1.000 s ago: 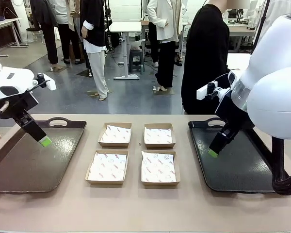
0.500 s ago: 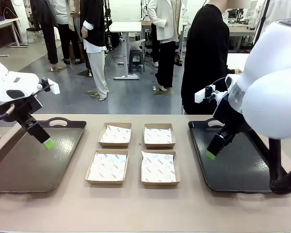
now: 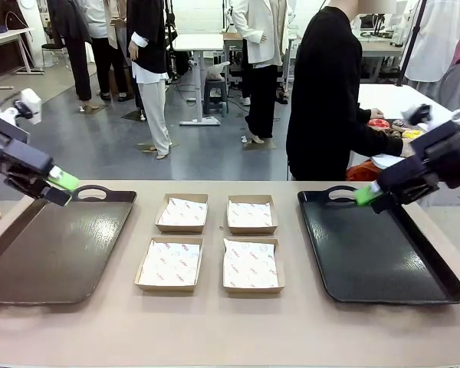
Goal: Individually package the donuts and arrange them on the tray.
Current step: Pick up one Paper togo box.
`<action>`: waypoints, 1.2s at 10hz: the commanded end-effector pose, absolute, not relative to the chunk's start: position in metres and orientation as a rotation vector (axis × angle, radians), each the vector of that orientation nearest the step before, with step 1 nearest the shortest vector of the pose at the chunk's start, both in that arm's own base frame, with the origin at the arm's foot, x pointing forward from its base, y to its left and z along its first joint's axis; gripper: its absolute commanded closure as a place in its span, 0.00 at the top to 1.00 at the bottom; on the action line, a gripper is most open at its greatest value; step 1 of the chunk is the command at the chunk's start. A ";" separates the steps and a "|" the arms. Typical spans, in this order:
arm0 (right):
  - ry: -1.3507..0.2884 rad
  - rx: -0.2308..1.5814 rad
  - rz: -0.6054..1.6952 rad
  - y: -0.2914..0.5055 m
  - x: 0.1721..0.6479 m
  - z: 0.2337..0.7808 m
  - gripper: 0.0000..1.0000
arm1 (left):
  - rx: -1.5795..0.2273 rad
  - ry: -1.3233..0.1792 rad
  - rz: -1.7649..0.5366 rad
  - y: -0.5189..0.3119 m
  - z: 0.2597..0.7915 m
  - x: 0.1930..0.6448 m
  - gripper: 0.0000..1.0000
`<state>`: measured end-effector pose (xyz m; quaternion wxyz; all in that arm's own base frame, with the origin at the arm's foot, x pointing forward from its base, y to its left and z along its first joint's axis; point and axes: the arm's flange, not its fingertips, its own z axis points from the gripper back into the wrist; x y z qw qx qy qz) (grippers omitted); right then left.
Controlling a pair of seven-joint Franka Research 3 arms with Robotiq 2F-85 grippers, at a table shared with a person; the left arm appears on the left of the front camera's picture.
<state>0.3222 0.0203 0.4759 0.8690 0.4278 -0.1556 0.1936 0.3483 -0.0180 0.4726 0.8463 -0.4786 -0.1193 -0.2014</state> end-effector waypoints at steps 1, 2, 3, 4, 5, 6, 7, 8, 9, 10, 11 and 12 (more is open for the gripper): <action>-0.301 1.276 0.230 -0.008 0.300 0.433 1.00 | -1.311 -0.208 -0.186 0.020 0.456 0.356 1.00; -0.265 1.308 0.217 -0.029 0.298 0.425 1.00 | -1.367 -0.199 -0.122 0.037 0.445 0.357 1.00; -0.252 1.313 0.215 -0.046 0.292 0.420 1.00 | -1.409 -0.195 -0.073 0.055 0.438 0.354 1.00; -0.261 1.324 0.206 -0.060 0.294 0.410 1.00 | -1.414 -0.203 -0.050 0.079 0.438 0.351 1.00; -0.264 1.311 0.154 -0.077 0.288 0.406 1.00 | -1.410 -0.193 -0.028 0.091 0.433 0.345 1.00; -0.259 1.297 0.129 -0.088 0.283 0.400 1.00 | -1.391 -0.202 0.006 0.102 0.430 0.339 1.00; -0.264 1.286 0.103 -0.100 0.280 0.397 1.00 | -1.374 -0.212 0.026 0.113 0.427 0.336 1.00; -0.281 1.287 0.085 -0.110 0.276 0.396 1.00 | -1.341 -0.219 0.045 0.124 0.424 0.332 1.00; -0.298 1.282 0.071 -0.116 0.270 0.397 1.00 | -1.314 -0.224 0.073 0.135 0.420 0.328 1.00; -0.306 1.280 0.067 -0.119 0.268 0.398 1.00 | -1.306 -0.233 0.091 0.144 0.418 0.325 1.00; -0.314 1.279 0.064 -0.119 0.268 0.400 1.00 | -1.287 -0.238 0.098 0.150 0.417 0.323 1.00; -0.328 1.286 0.064 -0.116 0.267 0.401 1.00 | -1.269 -0.239 0.095 0.151 0.417 0.321 1.00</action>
